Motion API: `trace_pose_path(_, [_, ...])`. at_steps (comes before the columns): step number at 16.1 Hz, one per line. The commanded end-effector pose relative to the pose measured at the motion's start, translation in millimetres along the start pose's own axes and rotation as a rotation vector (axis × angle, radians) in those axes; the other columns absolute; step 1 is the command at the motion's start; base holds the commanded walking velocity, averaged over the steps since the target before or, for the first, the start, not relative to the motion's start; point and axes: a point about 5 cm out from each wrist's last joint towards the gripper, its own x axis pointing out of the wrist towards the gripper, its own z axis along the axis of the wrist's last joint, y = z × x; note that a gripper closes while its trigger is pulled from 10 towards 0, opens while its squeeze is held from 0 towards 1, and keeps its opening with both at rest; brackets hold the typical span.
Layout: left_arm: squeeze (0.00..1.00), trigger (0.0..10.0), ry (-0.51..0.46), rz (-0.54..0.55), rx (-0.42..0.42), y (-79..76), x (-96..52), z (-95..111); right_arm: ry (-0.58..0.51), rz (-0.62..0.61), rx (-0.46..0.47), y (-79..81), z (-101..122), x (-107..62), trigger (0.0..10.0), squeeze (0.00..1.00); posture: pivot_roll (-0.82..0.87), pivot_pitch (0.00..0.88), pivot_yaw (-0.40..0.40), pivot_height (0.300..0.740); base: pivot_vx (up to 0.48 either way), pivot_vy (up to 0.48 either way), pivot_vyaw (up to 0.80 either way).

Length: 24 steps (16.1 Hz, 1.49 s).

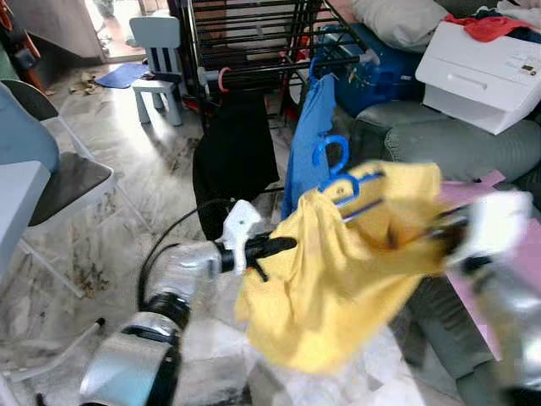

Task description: Hang hanger

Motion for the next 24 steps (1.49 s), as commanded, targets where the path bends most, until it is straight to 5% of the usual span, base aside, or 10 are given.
trace_pose_path(1, [0.0,0.0,-0.033,0.039,0.011,4.0,2.1,9.1,0.015,0.076,-0.011,15.0,-1.9,-1.2,0.0,0.0,-0.03,0.0,-0.018,0.74,0.0,0.0,0.0])
trace_pose_path(5, [0.0,0.0,-0.062,0.114,-0.014,2.6,14.3,18.2,0.179,0.364,-0.021,63.3,-42.2,-19.9,0.0,0.0,-0.03,0.0,-0.025,0.74,0.0,0.0,0.0])
trace_pose_path(8, [0.0,0.0,-0.054,0.13,-0.013,2.6,16.4,19.2,0.251,0.405,-0.055,63.5,-58.9,-30.4,0.0,0.0,-0.03,0.0,-0.025,0.74,0.0,0.0,0.0])
trace_pose_path(9, [0.0,0.0,-0.054,0.123,-0.011,1.9,17.4,20.2,0.287,0.376,-0.084,58.6,-67.6,-32.7,1.8,0.0,-0.03,0.0,-0.024,0.74,0.0,0.0,0.0])
trace_pose_path(10, [0.0,0.0,-0.056,0.107,-0.007,1.2,18.3,22.1,0.329,0.315,-0.158,48.0,-79.1,-33.7,10.0,0.0,-0.03,0.0,-0.023,0.74,0.0,0.0,0.0])
trace_pose_path(11, [0.0,0.0,-0.059,0.094,0.004,1.1,18.5,23.9,0.345,0.28,-0.197,40.0,-84.7,-34.6,10.0,1.0,-0.03,0.0,-0.022,0.74,0.0,0.0,0.0])
trace_pose_path(13, [0.0,0.0,-0.055,0.085,0.032,3.8,17.8,29.4,0.383,0.247,-0.391,22.8,-91.2,-41.3,10.0,1.0,-0.03,0.0,-0.021,0.74,0.0,0.0,0.0])
trace_pose_path(18, [0.0,0.0,-0.018,0.117,0.077,12.4,12.4,33.0,0.441,0.271,-0.578,-8.7,-86.1,-68.2,10.0,1.0,-0.03,0.0,-0.019,0.74,0.0,0.0,0.0])
trace_pose_path(20, [0.0,0.0,-0.011,0.146,0.076,14.7,11.9,33.3,0.403,0.272,-0.573,-9.6,-79.7,-69.9,10.0,1.0,-0.04,0.0,-0.015,0.74,0.0,0.0,0.0])
trace_pose_path(24, [0.0,0.0,-0.017,0.131,0.075,13.3,13.2,34.3,0.271,0.439,-0.482,16.4,-62.5,-72.4,10.0,1.0,-0.04,0.0,-0.012,0.74,0.0,0.0,0.0])
